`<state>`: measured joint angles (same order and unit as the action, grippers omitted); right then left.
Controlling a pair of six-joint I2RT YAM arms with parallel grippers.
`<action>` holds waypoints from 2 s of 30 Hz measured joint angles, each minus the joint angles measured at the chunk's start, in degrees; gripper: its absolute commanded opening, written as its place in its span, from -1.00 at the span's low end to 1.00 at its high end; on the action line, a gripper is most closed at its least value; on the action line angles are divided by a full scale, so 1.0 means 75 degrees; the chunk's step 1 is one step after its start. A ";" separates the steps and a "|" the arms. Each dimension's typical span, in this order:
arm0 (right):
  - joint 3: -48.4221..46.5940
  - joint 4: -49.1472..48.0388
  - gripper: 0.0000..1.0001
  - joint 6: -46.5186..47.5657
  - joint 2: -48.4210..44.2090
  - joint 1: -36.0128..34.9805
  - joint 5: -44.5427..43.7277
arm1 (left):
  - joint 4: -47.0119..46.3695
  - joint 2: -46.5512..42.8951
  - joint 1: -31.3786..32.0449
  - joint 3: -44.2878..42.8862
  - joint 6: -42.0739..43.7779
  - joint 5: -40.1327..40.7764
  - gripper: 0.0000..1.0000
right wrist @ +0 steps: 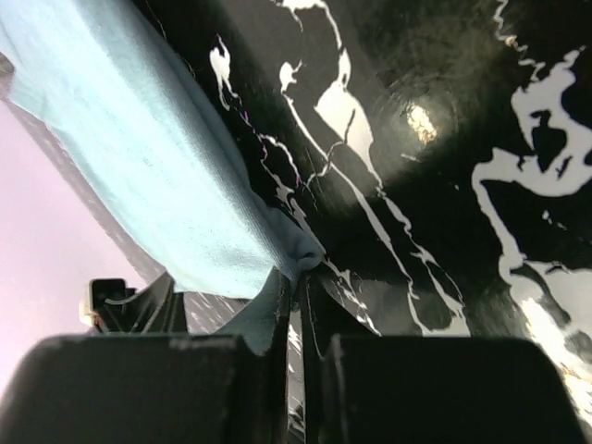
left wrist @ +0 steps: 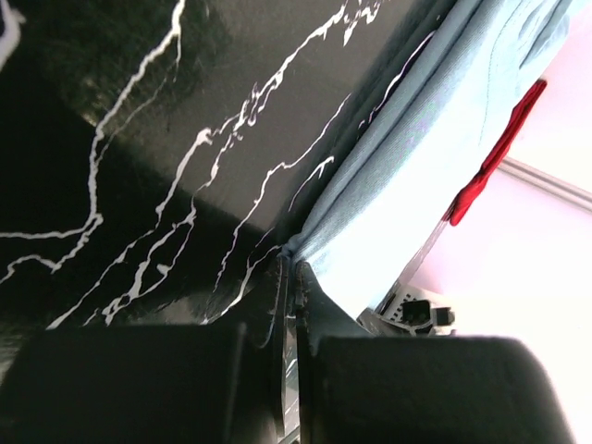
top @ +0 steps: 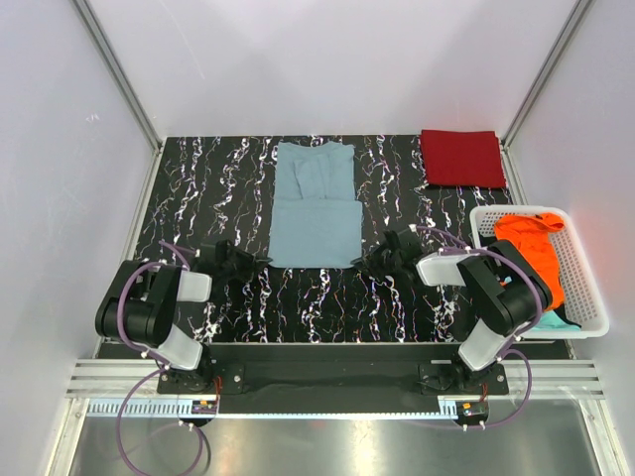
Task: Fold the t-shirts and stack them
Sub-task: Fold the tshirt
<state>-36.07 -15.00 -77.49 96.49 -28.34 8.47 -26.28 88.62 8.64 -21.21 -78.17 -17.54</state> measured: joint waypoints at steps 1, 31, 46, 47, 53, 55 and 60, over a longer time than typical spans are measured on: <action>-0.0052 0.0149 -0.97 0.0108 -0.0035 0.0000 0.0006 | 0.0055 -0.0029 -0.0012 0.0000 0.0029 -0.0050 -1.00; 0.1346 0.4631 -0.98 0.1180 -0.5887 -0.1259 0.0938 | 0.6152 -0.9259 0.0825 0.1588 0.0766 -0.0836 -1.00; 0.1102 0.6400 -0.99 0.1096 -0.7076 -0.2133 0.0965 | 0.8323 -1.0232 0.0842 0.0799 0.0854 -0.1431 -1.00; 0.1052 0.6435 -0.99 0.1110 -0.6971 -0.2206 0.0965 | 0.8384 -1.0203 0.0842 0.0766 0.0874 -0.1443 -1.00; 0.0117 0.6881 -1.00 0.1495 -0.6178 -0.2273 0.0903 | 0.8626 -0.9343 0.0842 0.0224 0.1163 -0.1323 -1.00; -0.0443 0.6974 -1.00 0.1676 -0.5799 -0.2259 0.0895 | 0.8658 -0.8670 0.0842 -0.0315 0.1437 -0.1189 -1.00; -0.1594 0.6988 -1.00 0.2110 -0.4774 -0.1784 0.1186 | 0.8440 -0.7096 0.0842 -0.1784 0.2119 -0.0799 -1.00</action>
<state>-48.03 37.41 -61.67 60.69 -41.71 17.37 37.01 35.40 14.96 -34.59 -62.28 -23.53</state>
